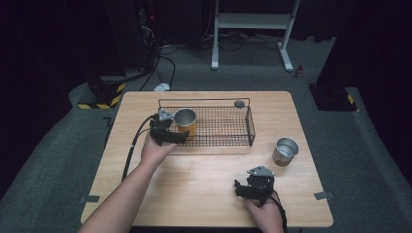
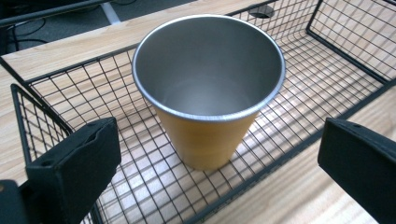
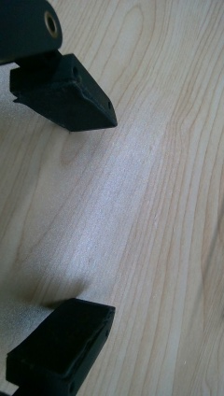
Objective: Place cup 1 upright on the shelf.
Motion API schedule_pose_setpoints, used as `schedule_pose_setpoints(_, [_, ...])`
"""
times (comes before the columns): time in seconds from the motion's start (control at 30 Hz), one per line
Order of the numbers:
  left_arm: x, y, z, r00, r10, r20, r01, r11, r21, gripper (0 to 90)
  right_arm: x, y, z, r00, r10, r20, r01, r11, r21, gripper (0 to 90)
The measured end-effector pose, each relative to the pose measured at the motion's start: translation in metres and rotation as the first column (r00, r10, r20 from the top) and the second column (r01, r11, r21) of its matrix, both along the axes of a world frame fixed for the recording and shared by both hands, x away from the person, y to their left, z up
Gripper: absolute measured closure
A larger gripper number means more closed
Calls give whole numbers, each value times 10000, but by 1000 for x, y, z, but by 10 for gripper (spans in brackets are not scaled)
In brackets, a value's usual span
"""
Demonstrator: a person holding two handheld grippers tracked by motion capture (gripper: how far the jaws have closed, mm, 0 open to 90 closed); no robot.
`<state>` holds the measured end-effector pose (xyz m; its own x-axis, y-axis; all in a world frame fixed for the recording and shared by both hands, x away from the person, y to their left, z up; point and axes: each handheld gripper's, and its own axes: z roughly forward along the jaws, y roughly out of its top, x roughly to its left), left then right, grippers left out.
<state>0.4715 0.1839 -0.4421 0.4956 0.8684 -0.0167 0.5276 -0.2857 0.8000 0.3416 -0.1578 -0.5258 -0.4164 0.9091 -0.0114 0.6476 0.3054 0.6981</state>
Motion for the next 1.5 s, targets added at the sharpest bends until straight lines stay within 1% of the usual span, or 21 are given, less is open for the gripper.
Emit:
schedule_pose_setpoints(0.17, [-14,6,-1,9998,-193,18,193,9998,-94,0,0,0,0,10000,0,-2,0,10000,3,93])
schedule_pose_setpoints(0.2, [-22,10,-2,9996,-278,1,278,9995,-164,0,0,0,0,10000,3,1,-3,10000,2,94])
schedule_pose_setpoints(0.3, [-30,14,-4,9994,-357,28,358,9990,-271,3,0,0,0,10000,-4,-13,4,10000,17,93])
schedule_pose_setpoints(0.33, [-38,19,-6,9989,-455,70,457,9987,-245,4,0,0,0,10000,-4,-13,4,10000,17,94])
schedule_pose_setpoints(0.37, [-38,19,-6,9989,-455,70,457,9987,-245,4,0,0,0,10000,-4,-13,4,10000,17,94])
schedule_pose_setpoints(0.4, [-46,24,-9,9986,-517,70,519,9982,-290,4,0,0,0,10000,-2,-12,2,10000,15,94])
schedule_pose_setpoints(0.5, [-55,29,-13,9984,-564,49,565,9976,-389,4,0,0,0,10000,-6,-13,6,10000,19,93])
schedule_pose_setpoints(0.6, [-69,37,-20,9977,-678,-11,678,9974,-253,4,0,0,0,10000,-4,-13,5,10000,17,94])
schedule_pose_setpoints(0.63, [-69,37,-20,9977,-678,-11,678,9974,-253,4,0,0,0,10000,-4,-13,5,10000,17,94])
schedule_pose_setpoints(0.77, [-87,46,-31,9968,-794,-58,791,9959,-436,6,0,0,0,10000,-5,-15,5,10000,20,94])
schedule_pose_setpoints(0.83, [-90,47,-34,9964,-845,-75,841,9956,-405,9,0,0,0,10000,-3,-10,3,10000,16,93])
schedule_pose_setpoints(0.87, [-96,49,-39,9952,-960,-211,946,9936,-614,9,0,0,0,10000,-4,-13,4,10000,16,94])
schedule_pose_setpoints(0.93, [-102,51,-46,9933,-1098,-354,1069,9915,-748,9,0,0,0,10000,-6,-14,6,10000,18,94])
schedule_pose_setpoints(1.0, [-108,51,-52,9920,-1190,-426,1162,9912,-633,9,0,0,0,10000,0,-15,0,10000,20,93])
schedule_pose_setpoints(1.1, [-113,51,-59,9904,-1252,-579,1213,9904,-669,8,0,0,0,10000,12,-27,-12,10000,31,93])
schedule_pose_setpoints(1.13, [-117,52,-66,9889,-1322,-678,1292,9905,-463,8,0,0,0,10000,16,-29,-16,10000,30,93])
schedule_pose_setpoints(1.17, [-117,52,-66,9889,-1322,-678,1292,9905,-463,8,0,0,0,10000,16,-29,-16,10000,30,93])
schedule_pose_setpoints(1.2, [-121,50,-72,9894,-1104,-938,1113,9938,48,8,0,0,0,10000,21,-32,-21,10000,31,92])
schedule_pose_setpoints(1.23, [-121,50,-72,9894,-1104,-938,1113,9938,48,1,0,0,0,10000,21,-32,-21,10000,31,92])
schedule_pose_setpoints(1.33, [-126,45,-84,9868,-1071,-1212,1182,9891,881,0,0,0,0,10000,34,-34,-34,10000,39,91])
schedule_pose_setpoints(1.5, [-130,44,-85,9886,-1001,-1121,1122,9879,1070,0,-1,-1,0,9999,125,-37,-124,9999,27,91])
